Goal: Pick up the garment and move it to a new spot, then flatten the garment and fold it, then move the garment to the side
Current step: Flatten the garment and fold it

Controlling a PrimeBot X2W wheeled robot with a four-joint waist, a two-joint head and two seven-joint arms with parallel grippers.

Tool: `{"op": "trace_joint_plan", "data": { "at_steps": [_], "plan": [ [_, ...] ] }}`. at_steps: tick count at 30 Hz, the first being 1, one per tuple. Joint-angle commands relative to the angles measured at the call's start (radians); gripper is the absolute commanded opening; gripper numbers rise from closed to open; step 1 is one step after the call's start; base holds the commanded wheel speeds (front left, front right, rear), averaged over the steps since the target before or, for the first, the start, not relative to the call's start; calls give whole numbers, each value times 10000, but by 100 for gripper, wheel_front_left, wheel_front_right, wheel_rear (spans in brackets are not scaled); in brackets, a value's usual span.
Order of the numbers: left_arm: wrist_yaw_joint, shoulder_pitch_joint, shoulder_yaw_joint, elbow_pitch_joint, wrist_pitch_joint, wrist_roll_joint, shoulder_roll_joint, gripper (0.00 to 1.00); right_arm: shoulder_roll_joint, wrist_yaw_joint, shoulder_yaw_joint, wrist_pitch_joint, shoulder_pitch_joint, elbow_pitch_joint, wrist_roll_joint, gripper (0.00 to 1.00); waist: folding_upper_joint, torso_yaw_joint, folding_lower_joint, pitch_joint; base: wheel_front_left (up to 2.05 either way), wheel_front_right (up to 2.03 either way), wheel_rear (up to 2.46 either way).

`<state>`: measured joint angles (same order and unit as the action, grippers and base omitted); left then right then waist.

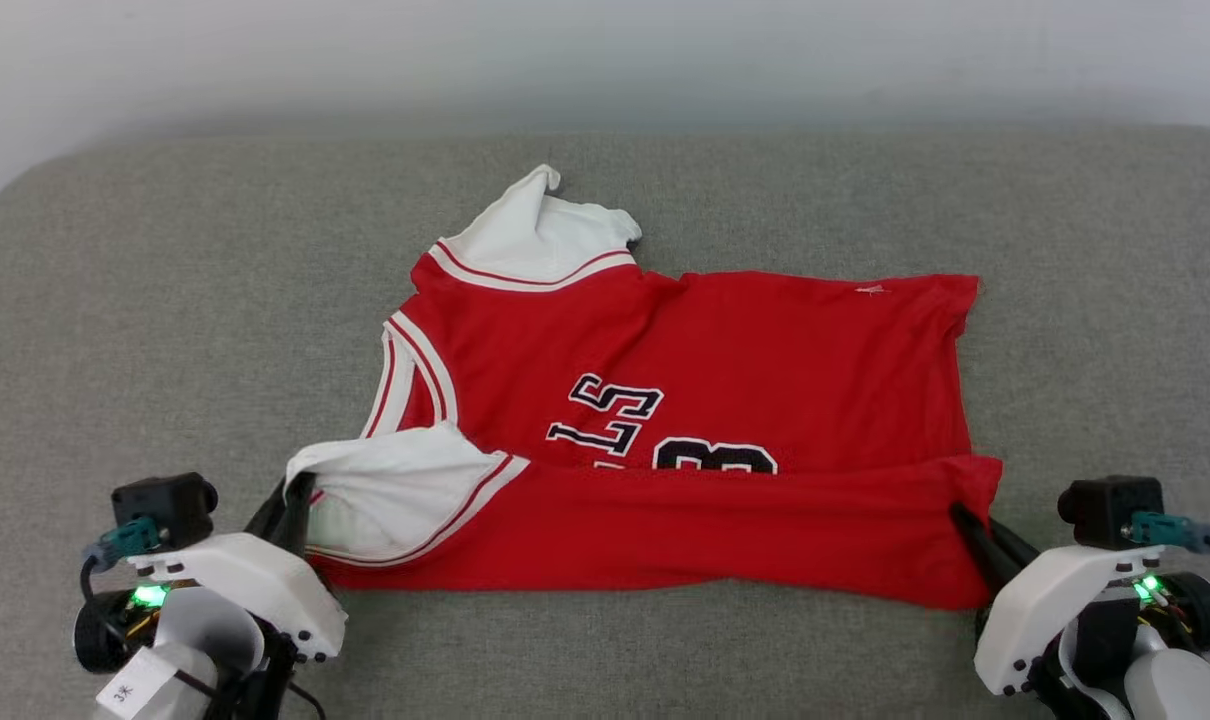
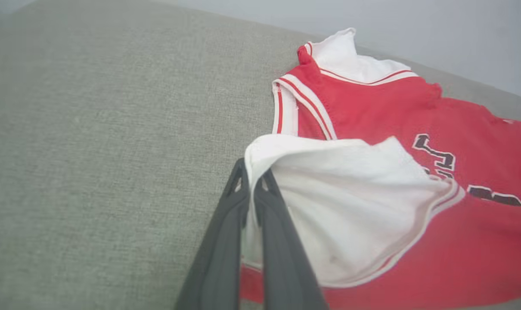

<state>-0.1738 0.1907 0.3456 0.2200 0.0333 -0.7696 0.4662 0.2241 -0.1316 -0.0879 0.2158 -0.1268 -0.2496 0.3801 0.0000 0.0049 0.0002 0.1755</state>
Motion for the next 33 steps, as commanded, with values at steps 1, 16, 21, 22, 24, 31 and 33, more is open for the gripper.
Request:
{"op": "trace_joint_plan", "data": {
  "at_steps": [1,16,21,22,24,31,33],
  "plan": [
    [122,248,62,247,-22,71,-14,0,3,19,-40,-116,-248,-139,2,0,0,-44,-2,223,0,0,0],
    [1106,1285,707,2482,-325,-91,-541,41,-109,20,-607,-1441,-1216,-2195,196,100,0,-135,-2,392,0,0,0],
    [790,1197,497,2593,117,12,-473,100,-252,16,-397,-2914,-1289,-1981,414,100,0,-150,-2,-62,0,0,0],
    [722,1155,459,2577,200,36,-441,100,-241,16,-351,-3244,-1256,-1893,374,100,0,-146,-2,-166,0,0,0],
    [610,1023,407,2520,238,-27,-403,100,-239,14,-282,-3713,-1137,-1788,224,100,0,-145,-2,-376,0,0,0],
    [235,775,171,2007,-49,-145,-15,100,-538,14,289,-4423,-806,-1045,-447,100,0,-198,-2,-850,0,0,0],
    [127,622,187,1484,-673,-218,362,100,-751,14,578,-4339,-539,-533,-859,100,0,-195,-2,-953,0,0,0]
  ]
}}
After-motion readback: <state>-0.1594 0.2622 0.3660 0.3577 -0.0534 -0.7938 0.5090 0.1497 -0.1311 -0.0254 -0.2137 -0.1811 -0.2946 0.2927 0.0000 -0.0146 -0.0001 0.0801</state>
